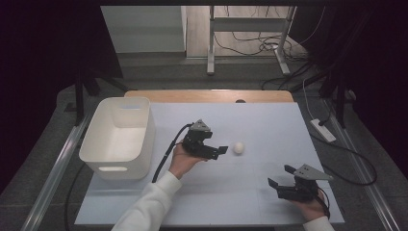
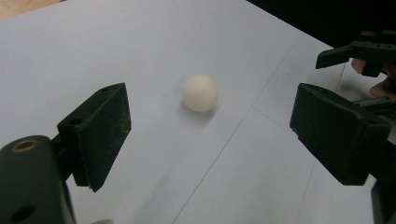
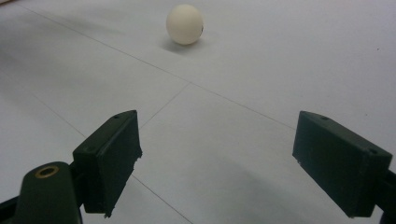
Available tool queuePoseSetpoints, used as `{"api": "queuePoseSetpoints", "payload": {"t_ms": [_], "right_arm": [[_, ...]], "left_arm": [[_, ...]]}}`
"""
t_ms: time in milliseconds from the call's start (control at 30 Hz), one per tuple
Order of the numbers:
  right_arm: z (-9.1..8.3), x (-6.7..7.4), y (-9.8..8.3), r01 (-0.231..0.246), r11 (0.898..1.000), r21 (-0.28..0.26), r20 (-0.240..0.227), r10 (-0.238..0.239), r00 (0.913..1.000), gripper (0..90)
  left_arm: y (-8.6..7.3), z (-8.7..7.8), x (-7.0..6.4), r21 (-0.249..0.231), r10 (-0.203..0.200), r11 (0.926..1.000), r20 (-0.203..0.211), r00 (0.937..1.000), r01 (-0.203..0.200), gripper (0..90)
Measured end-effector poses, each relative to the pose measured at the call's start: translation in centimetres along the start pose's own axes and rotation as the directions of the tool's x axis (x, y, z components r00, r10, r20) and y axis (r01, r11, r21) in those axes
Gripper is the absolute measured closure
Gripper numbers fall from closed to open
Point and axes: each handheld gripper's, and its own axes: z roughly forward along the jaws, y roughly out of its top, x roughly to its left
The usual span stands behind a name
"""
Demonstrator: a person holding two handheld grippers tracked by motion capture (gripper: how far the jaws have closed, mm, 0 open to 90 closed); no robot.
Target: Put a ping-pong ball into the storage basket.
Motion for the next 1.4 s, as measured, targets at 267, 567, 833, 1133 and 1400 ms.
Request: {"api": "queuePoseSetpoints", "payload": {"t_ms": [267,567,833,1133,1400], "right_arm": [[0.0,0.0,0.0,0.001,1.0,0.0,-0.001,-0.001,1.0,15.1],[0.0,0.0,0.0,0.002,1.0,0.0,-0.003,-0.002,1.0,15.1],[0.1,0.1,0.1,-0.001,1.0,-0.001,-0.003,0.001,1.0,15.1],[0.2,0.1,0.0,0.0,1.0,0.003,-0.002,0.0,1.0,15.1],[0.3,0.2,0.1,0.0,1.0,0.007,0.003,0.0,1.0,15.1]], "left_arm": [[0.2,1.1,0.0,0.018,0.007,0.9998,-0.001,1.0,-0.007,13.3],[0.2,2.3,0.2,0.041,0.001,0.9992,-0.003,1.0,-0.001,13.4],[0.3,3.3,0.3,0.056,-0.002,0.9984,-0.001,1.0,0.002,13.4],[0.3,4.4,0.3,0.074,0.001,0.9972,0.009,1.0,-0.002,13.5],[0.5,5.0,0.3,0.075,-0.005,0.9972,0.007,1.0,0.004,13.6]]}}
